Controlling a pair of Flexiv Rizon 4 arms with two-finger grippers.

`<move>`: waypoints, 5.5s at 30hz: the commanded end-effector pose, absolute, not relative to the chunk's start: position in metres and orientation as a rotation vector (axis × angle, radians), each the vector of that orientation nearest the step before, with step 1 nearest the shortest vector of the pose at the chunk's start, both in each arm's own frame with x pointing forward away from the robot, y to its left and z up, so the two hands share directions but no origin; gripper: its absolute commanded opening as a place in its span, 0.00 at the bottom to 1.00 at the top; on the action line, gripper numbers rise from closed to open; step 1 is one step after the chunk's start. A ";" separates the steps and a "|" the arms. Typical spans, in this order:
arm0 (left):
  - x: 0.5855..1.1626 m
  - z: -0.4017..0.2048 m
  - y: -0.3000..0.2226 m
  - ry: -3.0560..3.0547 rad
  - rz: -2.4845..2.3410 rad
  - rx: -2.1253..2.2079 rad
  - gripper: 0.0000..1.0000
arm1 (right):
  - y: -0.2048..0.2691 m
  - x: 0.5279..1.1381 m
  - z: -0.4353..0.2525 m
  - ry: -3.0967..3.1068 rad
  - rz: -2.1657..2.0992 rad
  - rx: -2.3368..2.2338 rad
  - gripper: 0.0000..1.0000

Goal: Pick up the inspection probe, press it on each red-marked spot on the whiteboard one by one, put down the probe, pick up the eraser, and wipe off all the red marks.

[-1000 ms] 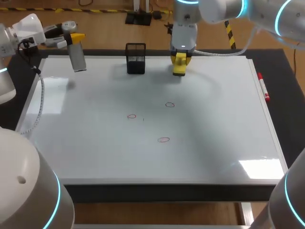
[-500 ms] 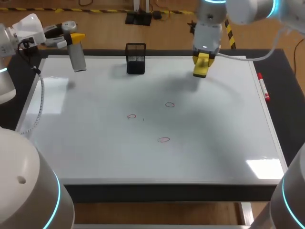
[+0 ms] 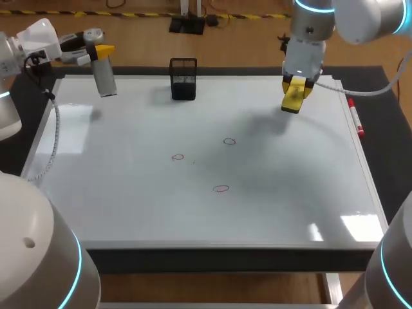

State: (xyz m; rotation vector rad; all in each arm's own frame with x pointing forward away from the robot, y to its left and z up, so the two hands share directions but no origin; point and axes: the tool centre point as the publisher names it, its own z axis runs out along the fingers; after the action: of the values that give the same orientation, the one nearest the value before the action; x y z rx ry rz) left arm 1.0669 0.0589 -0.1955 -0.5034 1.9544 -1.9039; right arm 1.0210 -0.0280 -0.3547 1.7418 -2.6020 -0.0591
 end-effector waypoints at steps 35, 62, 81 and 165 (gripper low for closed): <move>1.031 -0.203 0.027 1.981 -1.966 -0.390 0.00 | -0.030 1.018 -0.352 -2.604 -0.047 1.748 0.00; 0.907 -0.230 -0.068 2.054 -2.179 -0.015 0.00 | -0.030 1.018 -0.352 -2.604 -0.047 1.748 0.00; 0.888 -0.245 -0.111 2.050 -2.289 0.068 0.00 | -0.030 1.018 -0.352 -2.604 -0.047 1.748 0.00; 0.873 -0.261 -0.131 2.122 -2.313 -0.031 0.00 | -0.030 1.018 -0.352 -2.604 -0.047 1.748 0.00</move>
State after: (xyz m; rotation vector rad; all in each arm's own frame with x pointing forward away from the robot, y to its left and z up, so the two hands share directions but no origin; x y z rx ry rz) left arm 0.8730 -0.1310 -0.2610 -0.0291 2.1206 -2.3145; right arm 1.0178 -0.0292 -0.3540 1.7473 -2.6071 -0.0537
